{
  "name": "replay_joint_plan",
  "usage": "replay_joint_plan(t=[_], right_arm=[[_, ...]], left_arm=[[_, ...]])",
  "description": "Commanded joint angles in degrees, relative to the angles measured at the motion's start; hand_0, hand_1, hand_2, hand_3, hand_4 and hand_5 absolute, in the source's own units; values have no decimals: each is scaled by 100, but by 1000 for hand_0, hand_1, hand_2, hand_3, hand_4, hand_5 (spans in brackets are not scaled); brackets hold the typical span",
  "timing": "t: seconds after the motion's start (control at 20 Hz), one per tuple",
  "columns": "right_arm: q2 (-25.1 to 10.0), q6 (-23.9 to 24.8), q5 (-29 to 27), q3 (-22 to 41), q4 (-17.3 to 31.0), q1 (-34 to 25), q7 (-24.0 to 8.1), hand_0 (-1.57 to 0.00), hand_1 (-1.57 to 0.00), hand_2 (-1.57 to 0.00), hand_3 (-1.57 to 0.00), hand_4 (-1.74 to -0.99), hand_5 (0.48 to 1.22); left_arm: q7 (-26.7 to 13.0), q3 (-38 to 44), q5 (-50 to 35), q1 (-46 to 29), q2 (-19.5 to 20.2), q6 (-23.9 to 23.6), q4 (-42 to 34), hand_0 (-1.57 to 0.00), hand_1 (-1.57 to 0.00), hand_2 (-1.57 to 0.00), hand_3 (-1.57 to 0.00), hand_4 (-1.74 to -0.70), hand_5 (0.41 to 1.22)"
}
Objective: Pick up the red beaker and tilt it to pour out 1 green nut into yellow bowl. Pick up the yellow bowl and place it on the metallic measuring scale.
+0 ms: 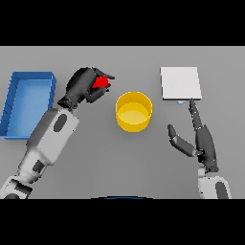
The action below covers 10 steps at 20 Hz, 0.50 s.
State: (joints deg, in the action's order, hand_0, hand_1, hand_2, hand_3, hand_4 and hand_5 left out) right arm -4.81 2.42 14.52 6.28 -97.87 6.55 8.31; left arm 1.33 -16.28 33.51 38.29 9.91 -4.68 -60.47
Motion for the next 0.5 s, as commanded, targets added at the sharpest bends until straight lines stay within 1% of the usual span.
replay_joint_plan(t=[0.0,0.1,0.15,0.2,0.25,0.3,0.35,0.4,0.45], right_arm=[[17,-15,-8,16,8,-10,20,1,1,1,1,-1086,679],[59,-20,42,80,8,25,46,1,1,1,1,-1062,690],[42,10,109,94,-14,55,49,1,1,1,1,-1056,692],[21,-5,70,64,-61,4,-29,1,1,1,1,-1054,691],[33,-7,63,72,-52,2,10,1,1,1,1,-1062,691],[62,12,90,85,-3,-27,-25,1,1,1,1,-1068,689],[76,2,115,127,-26,64,60,1,1,1,1,-1070,686],[64,11,117,103,21,4,44,1,1,1,1,-1066,684],[76,-36,3,75,-20,43,86,1,1,1,1,-1063,681]], left_arm=[[-113,-195,263,186,104,95,70,-1565,-1565,-1565,-1563,-1738,1152],[-133,-631,722,504,253,345,249,-1567,-1567,-1567,-1566,-1739,1166],[-177,-855,948,683,261,462,315,-1568,-1568,-1568,-1567,-1739,1177],[-169,-1024,1118,825,371,657,397,-1569,-1569,-1569,-1568,-1740,1186],[-199,-1189,1258,976,417,845,413,-1569,-1569,-1569,-1568,-1740,1193],[-205,-1396,1429,1189,424,1065,508,-1569,-1570,-1569,-1569,-1740,1199],[-175,-1577,1596,1335,442,1207,636,-1570,-1570,-1570,-1569,-1689,1203],[-234,-1773,1763,1499,391,1376,757,-1570,-1570,-1570,-1570,-1647,1207],[-162,-1894,1853,1657,425,1549,861,-1570,-1570,-1570,-1570,-1612,1210]])
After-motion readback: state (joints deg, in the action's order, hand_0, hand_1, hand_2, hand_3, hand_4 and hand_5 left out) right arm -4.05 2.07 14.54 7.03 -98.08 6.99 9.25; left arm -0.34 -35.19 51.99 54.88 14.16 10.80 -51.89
